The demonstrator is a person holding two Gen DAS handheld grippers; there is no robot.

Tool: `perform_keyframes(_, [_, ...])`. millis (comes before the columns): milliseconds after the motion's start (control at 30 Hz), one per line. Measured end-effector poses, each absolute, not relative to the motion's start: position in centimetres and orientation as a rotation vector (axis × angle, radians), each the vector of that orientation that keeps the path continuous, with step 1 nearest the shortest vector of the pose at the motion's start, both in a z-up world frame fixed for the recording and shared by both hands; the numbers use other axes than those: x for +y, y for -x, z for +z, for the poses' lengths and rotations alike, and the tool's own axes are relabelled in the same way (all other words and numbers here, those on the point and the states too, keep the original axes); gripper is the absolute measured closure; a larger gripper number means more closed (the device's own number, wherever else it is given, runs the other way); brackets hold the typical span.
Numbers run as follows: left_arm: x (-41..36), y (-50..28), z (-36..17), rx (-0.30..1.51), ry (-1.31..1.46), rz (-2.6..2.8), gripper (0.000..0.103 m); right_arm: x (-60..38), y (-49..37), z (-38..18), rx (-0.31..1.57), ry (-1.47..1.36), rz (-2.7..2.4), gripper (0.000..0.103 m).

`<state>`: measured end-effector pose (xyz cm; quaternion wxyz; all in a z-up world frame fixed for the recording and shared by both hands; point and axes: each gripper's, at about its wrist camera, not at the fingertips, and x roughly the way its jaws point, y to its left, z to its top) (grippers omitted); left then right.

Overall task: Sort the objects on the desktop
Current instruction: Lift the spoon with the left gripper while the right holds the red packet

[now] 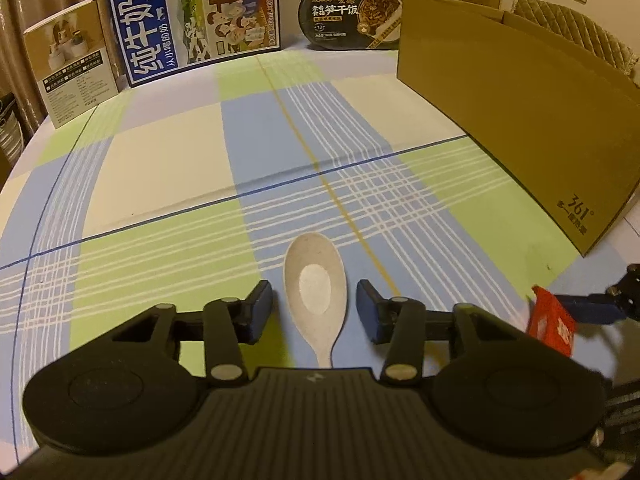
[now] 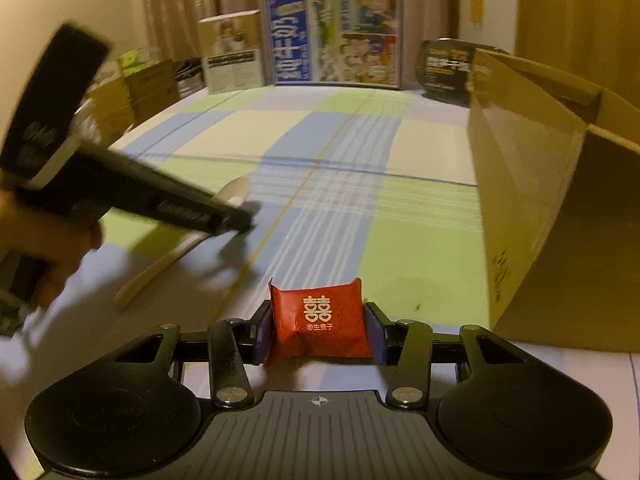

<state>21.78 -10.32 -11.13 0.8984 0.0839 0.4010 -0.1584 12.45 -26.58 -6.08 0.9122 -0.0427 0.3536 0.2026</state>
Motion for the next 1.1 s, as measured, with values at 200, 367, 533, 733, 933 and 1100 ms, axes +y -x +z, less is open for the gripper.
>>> perform_keyframes(200, [-10.5, -21.4, -11.0, 0.833, -0.177, -0.337, 0.076, -26.2, -14.3, -5.8, 0.691, 0.083, 0.395, 0.059])
perform_keyframes(367, [-10.2, -21.5, -10.9, 0.845, -0.156, -0.336, 0.077, -26.2, -14.4, -6.1, 0.705, 0.078, 0.388, 0.059])
perform_keyframes(533, [-9.7, -21.5, -10.8, 0.858, -0.112, -0.342, 0.077, -26.5, -14.6, -6.2, 0.704, 0.062, 0.375, 0.059])
perform_keyframes(733, [-9.3, -21.2, -10.7, 0.861, -0.093, -0.343, 0.077, -26.6, -14.7, -6.4, 0.704, 0.054, 0.372, 0.059])
perform_keyframes(933, [-9.5, -21.1, -11.0, 0.831, -0.154, -0.317, 0.073, -26.9, -14.8, -6.5, 0.705, 0.040, 0.365, 0.059])
perform_keyframes(1100, [-9.6, -21.2, -11.1, 0.809, -0.187, -0.293, 0.060, -27.1, -14.8, -6.5, 0.707, 0.027, 0.365, 0.059])
